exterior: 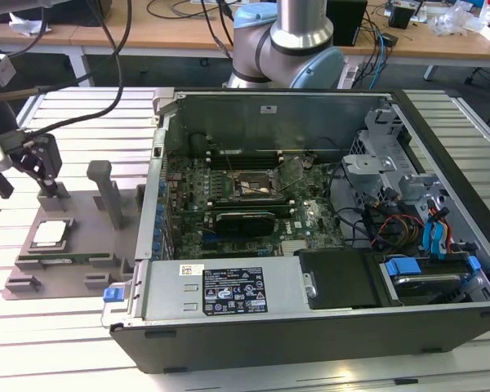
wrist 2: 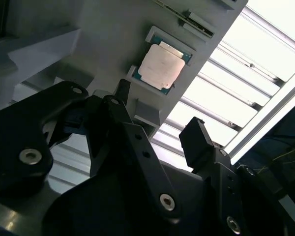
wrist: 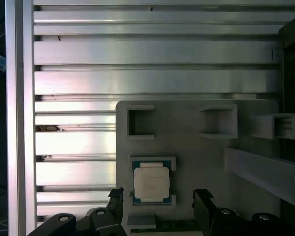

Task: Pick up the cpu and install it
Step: 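Pick up the cpu and move it towards the insertion slot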

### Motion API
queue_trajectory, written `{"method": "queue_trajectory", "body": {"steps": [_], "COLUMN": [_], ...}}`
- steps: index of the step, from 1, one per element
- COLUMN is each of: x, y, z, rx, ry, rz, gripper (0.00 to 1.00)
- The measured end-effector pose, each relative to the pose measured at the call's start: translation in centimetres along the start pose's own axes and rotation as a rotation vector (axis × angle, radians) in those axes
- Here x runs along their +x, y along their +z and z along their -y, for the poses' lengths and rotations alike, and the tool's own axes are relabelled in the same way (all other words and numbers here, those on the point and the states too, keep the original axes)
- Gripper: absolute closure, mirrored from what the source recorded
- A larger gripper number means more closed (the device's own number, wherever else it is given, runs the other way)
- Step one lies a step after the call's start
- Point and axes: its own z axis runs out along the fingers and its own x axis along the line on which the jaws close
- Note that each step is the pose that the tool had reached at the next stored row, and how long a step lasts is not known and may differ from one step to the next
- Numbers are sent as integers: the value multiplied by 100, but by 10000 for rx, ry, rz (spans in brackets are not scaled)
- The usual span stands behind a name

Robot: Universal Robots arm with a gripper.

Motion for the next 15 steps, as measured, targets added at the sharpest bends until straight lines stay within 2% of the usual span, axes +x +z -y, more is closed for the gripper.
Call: {"method": "queue_trajectory", "body": {"steps": [3,5,15], "x": [1,6,8], "y": [53,214,316], "z": [0,1,2], "rx": [0,0,0], "ry": [0,0,0], "rz": [-1,0,0], "gripper": [32,32,32]}}
